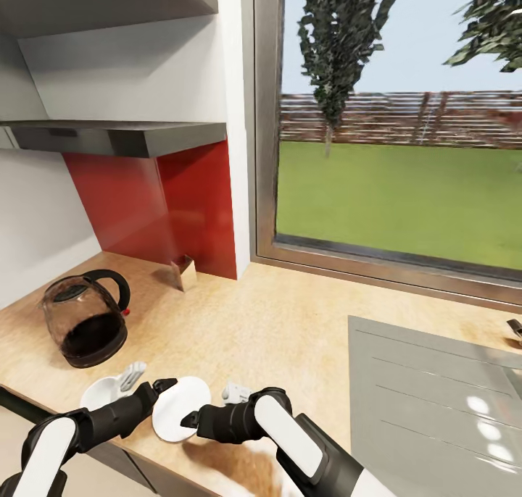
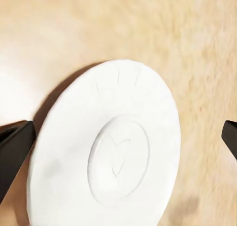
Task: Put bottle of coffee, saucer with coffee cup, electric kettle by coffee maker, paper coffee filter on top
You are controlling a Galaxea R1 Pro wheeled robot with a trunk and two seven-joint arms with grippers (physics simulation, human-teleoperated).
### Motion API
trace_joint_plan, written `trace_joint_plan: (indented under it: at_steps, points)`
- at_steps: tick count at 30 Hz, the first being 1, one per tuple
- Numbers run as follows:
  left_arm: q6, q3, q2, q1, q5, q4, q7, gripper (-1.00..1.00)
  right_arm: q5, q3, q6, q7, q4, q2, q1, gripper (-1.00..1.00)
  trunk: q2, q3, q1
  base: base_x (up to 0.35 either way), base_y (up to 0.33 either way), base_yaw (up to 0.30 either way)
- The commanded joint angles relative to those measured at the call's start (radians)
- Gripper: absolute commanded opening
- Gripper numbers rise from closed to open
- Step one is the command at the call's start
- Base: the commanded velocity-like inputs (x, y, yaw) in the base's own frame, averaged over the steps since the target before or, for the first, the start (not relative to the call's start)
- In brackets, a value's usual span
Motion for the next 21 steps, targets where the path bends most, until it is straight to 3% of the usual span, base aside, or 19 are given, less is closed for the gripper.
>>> trace_joint_plan:
  at_steps: [1,10,16,21]
  points:
    - [0.007,0.0,0.0,-0.001,0.008,0.0,0.013,1.0,-0.013,0.001,0.002,-0.013,0.0,0.0,-0.001,1.0,-0.002,-0.003,0.001,0.0,0.0,0.0]
    - [0.007,-0.023,0.0,-0.002,0.026,0.0,0.013,1.0,-0.012,0.001,0.001,-0.013,0.001,-0.001,-0.001,1.0,-0.002,-0.003,0.001,0.0,0.0,0.0]
    - [0.007,-0.028,0.0,-0.002,0.058,0.0,0.014,1.0,-0.009,0.001,-0.004,-0.013,0.009,-0.002,0.0,1.0,-0.002,-0.003,0.001,0.0,0.0,0.0]
    - [0.007,-0.037,0.0,-0.004,0.072,0.0,0.016,1.0,-0.007,0.001,-0.085,-0.011,0.042,-0.002,0.0,1.0,-0.002,-0.003,0.001,0.0,0.0,0.0]
